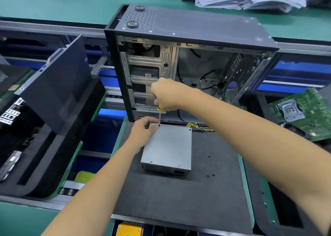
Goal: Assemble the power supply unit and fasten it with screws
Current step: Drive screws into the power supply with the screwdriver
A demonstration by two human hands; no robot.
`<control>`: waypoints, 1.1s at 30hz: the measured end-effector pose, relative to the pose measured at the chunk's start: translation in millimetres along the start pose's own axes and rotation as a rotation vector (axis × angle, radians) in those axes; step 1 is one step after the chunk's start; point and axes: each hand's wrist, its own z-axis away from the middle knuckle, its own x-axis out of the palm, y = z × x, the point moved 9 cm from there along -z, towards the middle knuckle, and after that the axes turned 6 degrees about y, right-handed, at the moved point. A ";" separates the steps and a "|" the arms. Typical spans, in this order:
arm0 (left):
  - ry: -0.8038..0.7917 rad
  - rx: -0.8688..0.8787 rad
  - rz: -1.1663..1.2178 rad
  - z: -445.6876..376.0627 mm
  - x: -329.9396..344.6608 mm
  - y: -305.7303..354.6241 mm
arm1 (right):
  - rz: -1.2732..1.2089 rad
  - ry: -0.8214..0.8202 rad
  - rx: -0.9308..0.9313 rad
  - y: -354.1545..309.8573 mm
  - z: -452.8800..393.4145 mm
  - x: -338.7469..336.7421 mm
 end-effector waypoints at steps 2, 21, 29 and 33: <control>0.026 -0.051 0.054 1.6 1.0 -5.3 | 0.036 0.017 0.013 5.3 1.4 -0.3; 0.076 0.078 -0.011 7.2 8.2 0.4 | 0.030 0.014 -0.085 -11.3 7.0 7.3; 0.073 0.122 -0.048 6.7 9.3 3.6 | -0.064 0.085 0.006 -0.2 6.9 4.7; 0.071 0.083 -0.026 4.2 9.4 -0.2 | -0.112 0.057 0.038 1.2 8.8 9.5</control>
